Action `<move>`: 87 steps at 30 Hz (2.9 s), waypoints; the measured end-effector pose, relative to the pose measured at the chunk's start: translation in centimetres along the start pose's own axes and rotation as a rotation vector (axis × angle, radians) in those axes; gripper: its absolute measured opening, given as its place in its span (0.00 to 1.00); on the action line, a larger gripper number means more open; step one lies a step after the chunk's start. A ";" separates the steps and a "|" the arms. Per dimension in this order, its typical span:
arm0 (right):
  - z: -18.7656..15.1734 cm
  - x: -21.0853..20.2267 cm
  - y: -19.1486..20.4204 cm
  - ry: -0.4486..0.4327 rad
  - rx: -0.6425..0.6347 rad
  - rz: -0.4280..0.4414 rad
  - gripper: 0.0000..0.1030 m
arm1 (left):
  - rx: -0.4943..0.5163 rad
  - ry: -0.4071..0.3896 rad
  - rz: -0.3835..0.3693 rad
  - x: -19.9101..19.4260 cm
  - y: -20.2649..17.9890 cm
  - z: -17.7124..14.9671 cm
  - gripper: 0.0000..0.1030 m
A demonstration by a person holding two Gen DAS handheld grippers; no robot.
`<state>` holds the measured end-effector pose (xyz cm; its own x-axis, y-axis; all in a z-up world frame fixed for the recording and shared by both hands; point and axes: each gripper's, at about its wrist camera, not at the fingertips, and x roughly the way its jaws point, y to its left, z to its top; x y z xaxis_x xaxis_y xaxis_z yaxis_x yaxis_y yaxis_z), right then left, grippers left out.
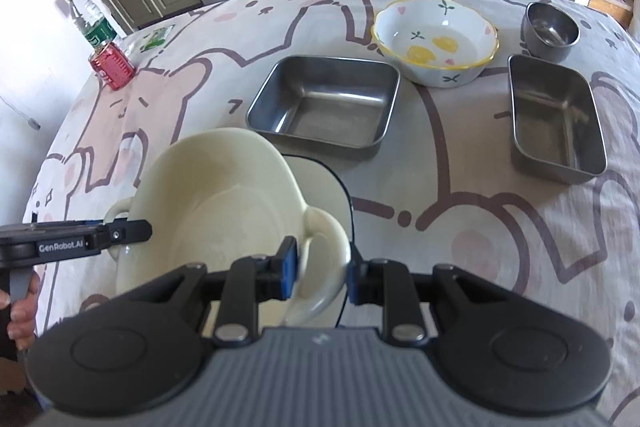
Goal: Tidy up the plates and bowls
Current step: 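Lower the cream bowl with both tools onto the white plate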
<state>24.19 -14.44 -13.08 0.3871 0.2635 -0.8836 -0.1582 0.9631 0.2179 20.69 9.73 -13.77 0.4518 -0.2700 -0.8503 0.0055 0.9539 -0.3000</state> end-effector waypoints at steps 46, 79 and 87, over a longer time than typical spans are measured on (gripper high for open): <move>0.5 1.9 0.6 0.067 -0.064 -0.040 0.31 | 0.082 0.051 0.078 1.7 -1.0 0.3 0.33; 0.9 4.3 -0.1 0.122 -0.114 -0.076 0.38 | 0.212 0.062 0.088 1.7 -2.4 0.3 0.33; 0.8 4.5 -0.2 0.115 -0.119 -0.066 0.38 | 0.273 0.069 0.115 1.6 -3.0 0.2 0.35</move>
<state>26.70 -13.38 -16.71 0.2945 0.1853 -0.9375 -0.2450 0.9629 0.1134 21.55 6.45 -14.18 0.4016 -0.1575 -0.9022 0.2013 0.9762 -0.0808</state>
